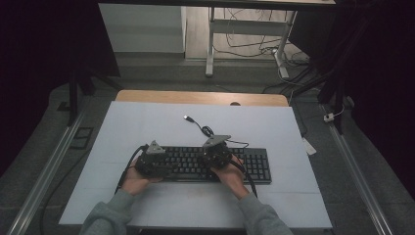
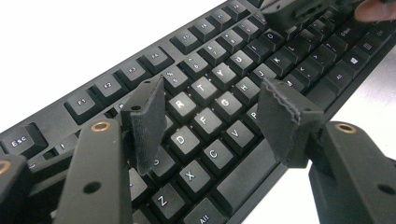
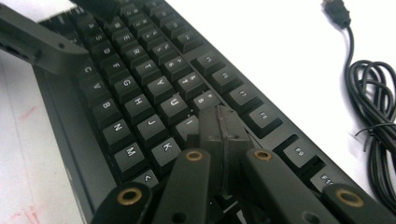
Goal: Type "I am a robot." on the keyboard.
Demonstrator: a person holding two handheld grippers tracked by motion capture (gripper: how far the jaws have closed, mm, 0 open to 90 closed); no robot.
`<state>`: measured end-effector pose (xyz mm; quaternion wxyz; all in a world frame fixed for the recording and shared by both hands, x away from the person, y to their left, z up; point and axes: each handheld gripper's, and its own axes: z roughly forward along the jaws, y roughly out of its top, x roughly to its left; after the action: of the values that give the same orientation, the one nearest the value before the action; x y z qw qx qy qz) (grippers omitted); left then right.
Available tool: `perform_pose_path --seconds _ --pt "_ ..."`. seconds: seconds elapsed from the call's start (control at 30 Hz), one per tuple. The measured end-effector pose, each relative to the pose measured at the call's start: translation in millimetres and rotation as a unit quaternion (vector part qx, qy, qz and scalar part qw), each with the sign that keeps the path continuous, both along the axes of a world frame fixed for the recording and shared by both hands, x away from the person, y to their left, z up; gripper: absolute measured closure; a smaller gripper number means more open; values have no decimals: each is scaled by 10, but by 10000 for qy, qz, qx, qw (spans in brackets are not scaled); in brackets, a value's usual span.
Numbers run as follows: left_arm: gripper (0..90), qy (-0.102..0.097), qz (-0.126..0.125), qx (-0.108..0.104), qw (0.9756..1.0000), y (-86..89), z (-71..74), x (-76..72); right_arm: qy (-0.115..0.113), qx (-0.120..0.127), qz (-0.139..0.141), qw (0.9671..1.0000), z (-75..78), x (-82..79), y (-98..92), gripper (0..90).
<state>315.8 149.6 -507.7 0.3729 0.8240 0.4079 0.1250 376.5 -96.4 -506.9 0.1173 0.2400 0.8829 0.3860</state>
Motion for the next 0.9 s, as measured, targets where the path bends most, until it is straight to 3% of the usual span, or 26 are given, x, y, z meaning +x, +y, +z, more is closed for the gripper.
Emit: perform_pose_path --seconds 0.23,0.43,0.73,0.9 --pt "418 15 4 15 10000 2 -7 7 -39 145 0 9999 57 -68 -99 899" --pt "413 16 -3 31 10000 -2 -11 9 -56 272 -96 9996 84 -117 -291 895" --pt "404 37 11 50 10000 12 -18 20 -94 431 -399 9982 105 -204 -608 667" --pt "402 30 38 43 10000 25 -19 23 -179 483 -437 9977 99 -287 -739 600"
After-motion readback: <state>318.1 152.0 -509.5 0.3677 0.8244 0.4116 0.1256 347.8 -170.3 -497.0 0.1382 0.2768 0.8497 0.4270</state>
